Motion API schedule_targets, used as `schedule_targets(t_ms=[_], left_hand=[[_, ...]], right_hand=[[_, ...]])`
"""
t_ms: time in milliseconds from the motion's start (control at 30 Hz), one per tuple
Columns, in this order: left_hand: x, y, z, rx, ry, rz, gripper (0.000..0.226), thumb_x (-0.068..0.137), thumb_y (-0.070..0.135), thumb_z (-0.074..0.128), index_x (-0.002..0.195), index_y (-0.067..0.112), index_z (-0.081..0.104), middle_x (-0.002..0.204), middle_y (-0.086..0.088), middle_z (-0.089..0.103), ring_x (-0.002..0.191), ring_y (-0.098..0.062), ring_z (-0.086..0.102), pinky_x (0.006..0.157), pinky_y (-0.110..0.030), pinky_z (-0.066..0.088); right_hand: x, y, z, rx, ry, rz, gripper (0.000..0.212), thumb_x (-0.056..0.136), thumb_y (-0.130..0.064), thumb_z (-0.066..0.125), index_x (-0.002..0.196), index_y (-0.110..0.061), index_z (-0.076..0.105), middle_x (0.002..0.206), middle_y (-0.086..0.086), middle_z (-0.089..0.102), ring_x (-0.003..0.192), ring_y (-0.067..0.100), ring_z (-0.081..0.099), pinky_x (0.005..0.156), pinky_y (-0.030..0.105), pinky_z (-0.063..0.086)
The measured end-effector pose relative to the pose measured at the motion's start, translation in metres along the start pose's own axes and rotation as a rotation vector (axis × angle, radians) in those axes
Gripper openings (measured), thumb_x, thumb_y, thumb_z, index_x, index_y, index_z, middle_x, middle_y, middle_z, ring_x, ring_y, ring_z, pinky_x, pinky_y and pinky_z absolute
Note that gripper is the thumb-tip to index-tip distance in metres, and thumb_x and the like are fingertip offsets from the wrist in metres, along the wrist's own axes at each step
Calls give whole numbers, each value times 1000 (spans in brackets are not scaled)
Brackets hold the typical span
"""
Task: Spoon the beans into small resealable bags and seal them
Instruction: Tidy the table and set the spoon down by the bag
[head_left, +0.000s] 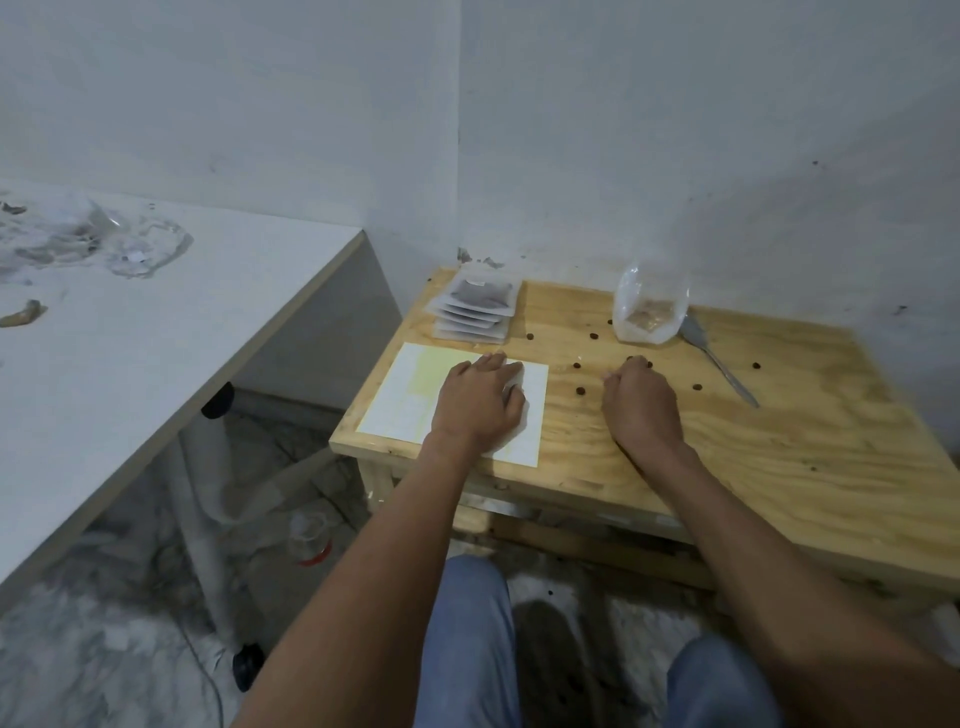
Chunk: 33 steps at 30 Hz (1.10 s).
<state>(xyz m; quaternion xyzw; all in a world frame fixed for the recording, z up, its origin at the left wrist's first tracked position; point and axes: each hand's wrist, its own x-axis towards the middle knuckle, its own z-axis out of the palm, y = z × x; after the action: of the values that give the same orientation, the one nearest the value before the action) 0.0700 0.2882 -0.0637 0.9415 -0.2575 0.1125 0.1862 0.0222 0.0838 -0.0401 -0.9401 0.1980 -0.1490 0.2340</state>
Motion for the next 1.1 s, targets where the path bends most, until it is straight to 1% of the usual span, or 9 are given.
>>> schedule_targets(t_ms=[67,200,300,367,533,667,800,967,1100], left_hand=[[0,0,-1,-2,-6,-3,43,93,32,41,123,16,66,139,-9,62,131,-24,54,107,-39,38],[0,1,-1,-9,-5,-21,44,91,34,37,119,18,67,138,-6,62,132,-22,54,106,-38,37],[0,2,-3,-16,-13,-31,46,91,34,38,122,18,67,139,-6,62,133,-22,53,108,-38,37],[-1,3,-4,-17,-12,-35,43,91,34,39,120,17,67,135,-6,64,130,-22,55,106,-38,37],[-2,3,-5,-9,-26,-31,35,97,27,50,127,16,66,136,-7,63,131,-23,54,108,-38,35],[-1,4,-5,-5,-31,-31,37,97,29,47,126,15,66,136,-8,63,130,-23,54,107,-40,36],[1,5,-5,58,-35,-21,50,89,39,29,115,17,65,122,-4,66,118,-22,59,97,-40,43],[9,-2,-4,154,-44,64,56,87,41,24,117,18,64,111,-2,65,100,-22,63,82,-36,43],[12,-5,-1,124,-46,78,58,89,40,23,124,17,63,124,-5,64,114,-23,61,92,-37,44]], right_hand=[[3,-7,-8,292,20,160,28,107,-30,40,93,-9,53,78,3,55,69,21,52,53,31,36],[12,-16,-25,1366,-61,693,21,94,-9,38,76,-15,44,61,1,42,47,12,31,44,25,25],[13,-14,-29,1619,-195,805,20,90,0,34,82,-10,49,67,4,47,50,12,33,44,23,27],[12,-15,-29,1498,-243,757,24,90,2,35,91,-7,57,67,1,46,49,11,33,45,23,26],[1,-9,-22,429,-113,133,24,94,-18,53,100,-18,76,82,-11,65,68,4,56,61,25,42],[-3,1,-8,100,-157,-54,29,84,-41,78,109,-27,76,91,-2,69,88,18,65,77,30,49],[-7,1,-2,98,-81,-131,18,86,-38,78,102,-30,79,109,-2,76,102,20,66,80,29,47],[-4,-4,-1,25,-104,-190,14,97,-31,65,95,-19,73,66,-9,60,62,9,54,62,29,44],[0,-17,-6,603,-75,181,21,97,-19,46,82,-20,59,63,-7,52,53,12,44,52,29,36]])
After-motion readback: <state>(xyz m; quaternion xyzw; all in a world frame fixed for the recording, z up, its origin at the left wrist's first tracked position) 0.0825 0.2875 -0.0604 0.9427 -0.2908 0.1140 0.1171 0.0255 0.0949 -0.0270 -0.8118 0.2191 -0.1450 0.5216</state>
